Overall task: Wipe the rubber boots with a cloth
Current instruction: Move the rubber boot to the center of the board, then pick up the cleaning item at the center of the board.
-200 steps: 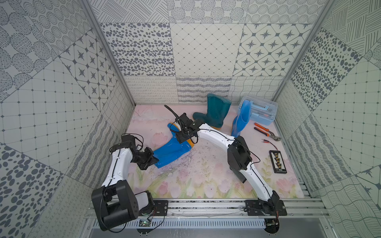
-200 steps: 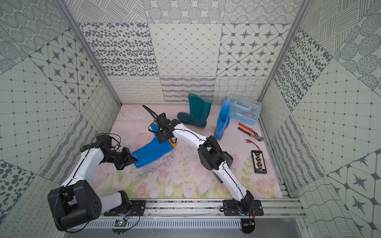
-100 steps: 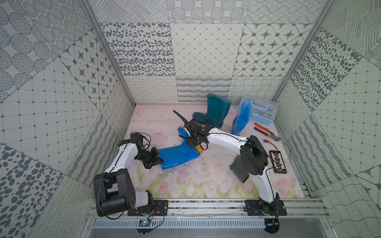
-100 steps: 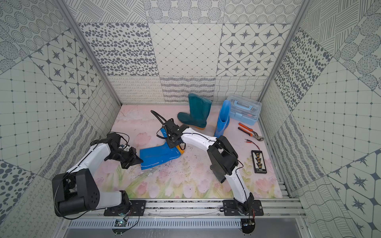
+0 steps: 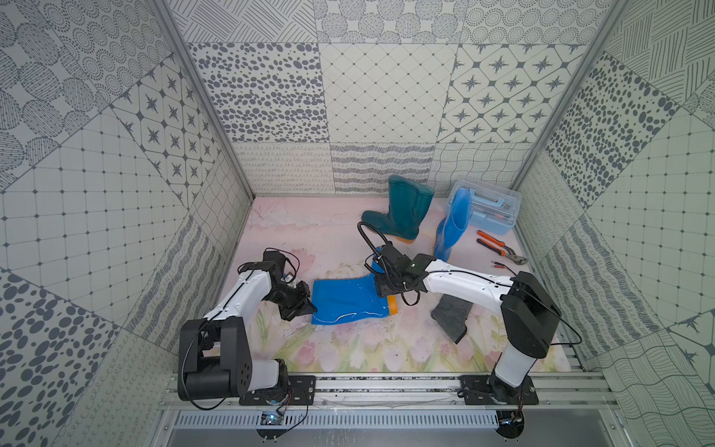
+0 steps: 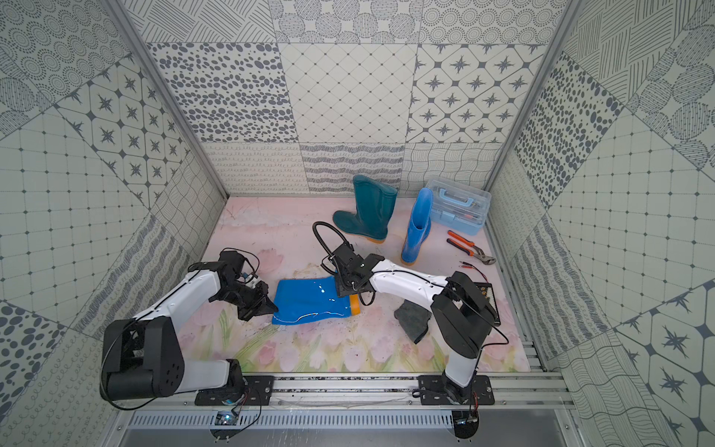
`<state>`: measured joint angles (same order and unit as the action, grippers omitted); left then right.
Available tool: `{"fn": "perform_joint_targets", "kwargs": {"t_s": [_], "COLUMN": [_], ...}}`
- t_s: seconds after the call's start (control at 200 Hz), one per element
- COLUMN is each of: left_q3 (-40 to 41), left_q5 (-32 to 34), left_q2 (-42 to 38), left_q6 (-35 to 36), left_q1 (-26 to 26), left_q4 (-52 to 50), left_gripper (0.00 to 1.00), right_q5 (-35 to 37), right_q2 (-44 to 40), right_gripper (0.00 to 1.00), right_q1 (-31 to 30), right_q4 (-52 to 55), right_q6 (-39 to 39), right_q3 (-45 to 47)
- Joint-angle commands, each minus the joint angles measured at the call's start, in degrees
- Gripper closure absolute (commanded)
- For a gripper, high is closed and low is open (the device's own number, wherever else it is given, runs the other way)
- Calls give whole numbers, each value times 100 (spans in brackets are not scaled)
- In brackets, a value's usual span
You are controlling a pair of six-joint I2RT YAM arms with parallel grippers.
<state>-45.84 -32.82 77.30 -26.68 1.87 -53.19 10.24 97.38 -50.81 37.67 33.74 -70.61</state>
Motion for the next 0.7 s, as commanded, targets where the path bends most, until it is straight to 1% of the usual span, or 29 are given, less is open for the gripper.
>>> {"fn": "perform_joint_targets", "kwargs": {"t_s": [0.0,0.185,0.275,0.315,0.365,0.4,0.475,0.505,0.55,0.625,0.695], "left_q3": [15,100,184,242,315,346,374,353,333,295,296], "left_q5": [740,773,776,805,840,876,955,988,1063,1157,1190], "left_q2": [-222,-233,-217,-232,-251,-258,-257,-254,-261,-327,-403], "left_q6": [-295,-402,-497,-559,-644,-679,-713,-711,-697,-686,-686], "left_q1": [-46,-46,-51,-49,-47,-47,-49,-50,-47,-47,-55], "left_q4": [32,178,331,417,537,597,655,647,613,557,555], "left_gripper": [100,100,100,100,100,100,94,90,83,76,70], "right_q5": [521,981,1217,1222,1118,1021,777,754,804,898,789], "right_q2": [-798,-1903,-2259,-2367,-2458,-2515,-2616,-2657,-2673,-2558,-2357], "right_gripper": [26,19,17,15,9,7,7,7,7,6,4], "right_q1": [-34,-7,71,143,281,408,716,810,893,993,1167], "right_q4": [384,1170,1663,1823,1876,1868,1640,1548,1498,1467,1337], "right_q6": [322,800,1234,1468,1636,1716,1758,1753,1722,1629,1493], "right_q3": [299,1088,1549,1764,2042,2227,2589,2673,2702,2649,2655]}}
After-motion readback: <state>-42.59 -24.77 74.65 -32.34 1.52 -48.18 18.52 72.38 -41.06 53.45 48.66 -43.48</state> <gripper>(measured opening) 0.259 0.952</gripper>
